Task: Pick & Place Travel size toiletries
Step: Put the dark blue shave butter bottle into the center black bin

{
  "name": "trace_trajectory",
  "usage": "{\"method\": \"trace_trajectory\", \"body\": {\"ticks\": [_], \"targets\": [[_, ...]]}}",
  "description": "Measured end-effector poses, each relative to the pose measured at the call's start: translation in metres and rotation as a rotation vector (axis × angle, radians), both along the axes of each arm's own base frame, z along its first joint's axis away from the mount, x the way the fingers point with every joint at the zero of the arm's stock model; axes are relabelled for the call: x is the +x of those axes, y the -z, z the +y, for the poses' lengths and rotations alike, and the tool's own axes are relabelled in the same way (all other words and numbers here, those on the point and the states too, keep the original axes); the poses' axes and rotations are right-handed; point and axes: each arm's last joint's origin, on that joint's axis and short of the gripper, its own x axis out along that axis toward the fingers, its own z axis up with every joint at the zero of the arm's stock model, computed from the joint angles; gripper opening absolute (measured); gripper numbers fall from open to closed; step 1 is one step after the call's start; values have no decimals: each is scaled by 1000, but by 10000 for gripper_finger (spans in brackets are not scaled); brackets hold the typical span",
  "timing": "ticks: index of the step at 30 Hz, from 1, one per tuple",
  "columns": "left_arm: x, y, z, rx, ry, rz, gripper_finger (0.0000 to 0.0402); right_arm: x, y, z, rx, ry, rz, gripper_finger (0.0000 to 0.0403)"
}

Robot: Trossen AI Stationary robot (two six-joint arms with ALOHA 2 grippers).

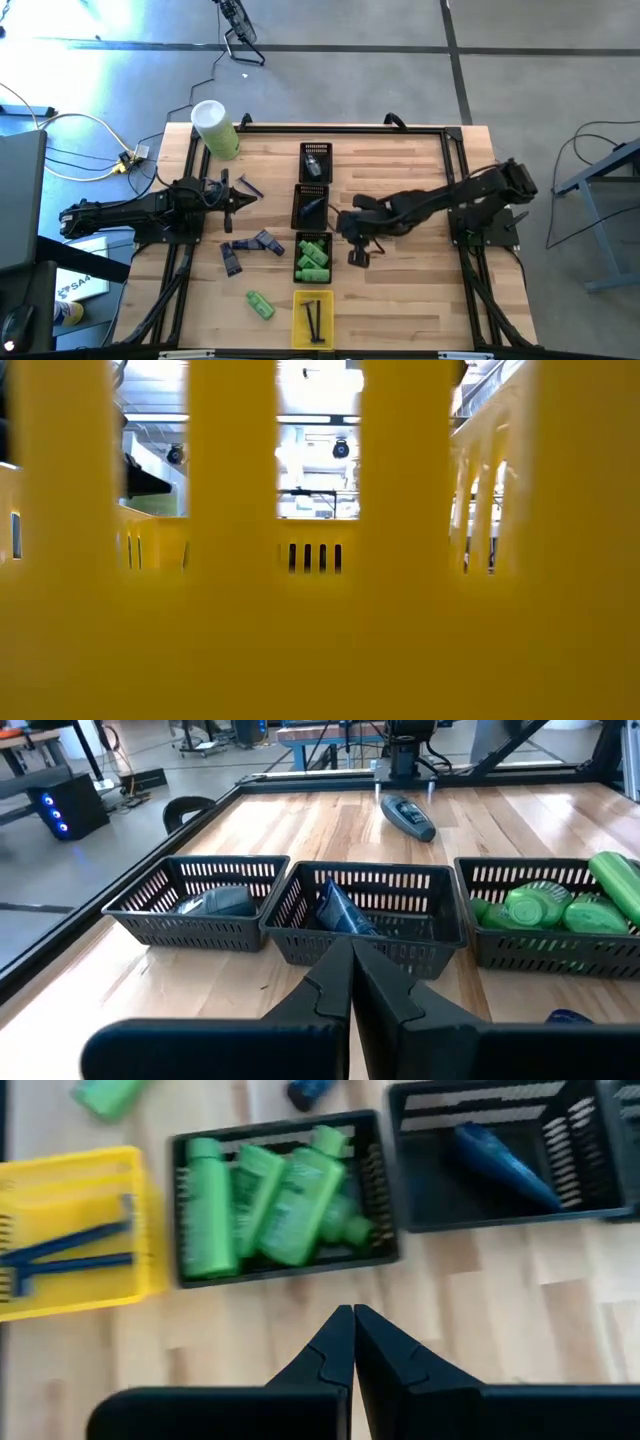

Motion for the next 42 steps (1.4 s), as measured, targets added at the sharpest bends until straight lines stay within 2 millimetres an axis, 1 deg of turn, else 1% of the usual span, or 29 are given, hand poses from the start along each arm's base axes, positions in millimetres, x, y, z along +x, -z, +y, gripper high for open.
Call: {"method": "trace_trajectory", "body": {"ticks": [3,7,13,16,18,20,22,26,29,32,35,42], "targets": [[0,0,0,18,3,4,6,0,11,-14,-19,21,33,3],[0,0,0,21,4,4,6,0,32,-27,-29,20,35,2],[0,0,0,21,3,4,6,-2,65,-48,38,-28,-21,2],[0,0,0,20,3,4,6,-10,77,-63,68,-36,-42,2],[0,0,0,14,2,2,6,-14,76,-74,80,-46,-84,2],[0,0,0,13,2,2,6,-23,73,-86,73,-50,-96,2],[0,0,0,14,2,2,6,-33,65,-99,49,-47,-123,2],[0,0,0,13,2,2,6,-57,54,-121,-7,-17,-176,2],[0,0,0,13,2,2,6,-78,51,-132,-27,28,-210,2],[0,0,0,20,3,3,6,-99,51,-136,-37,77,-255,2],[0,0,0,70,11,13,6,-115,54,-135,-36,140,-327,2],[0,0,0,87,14,17,6,-147,60,-118,-44,242,-482,2]]}}
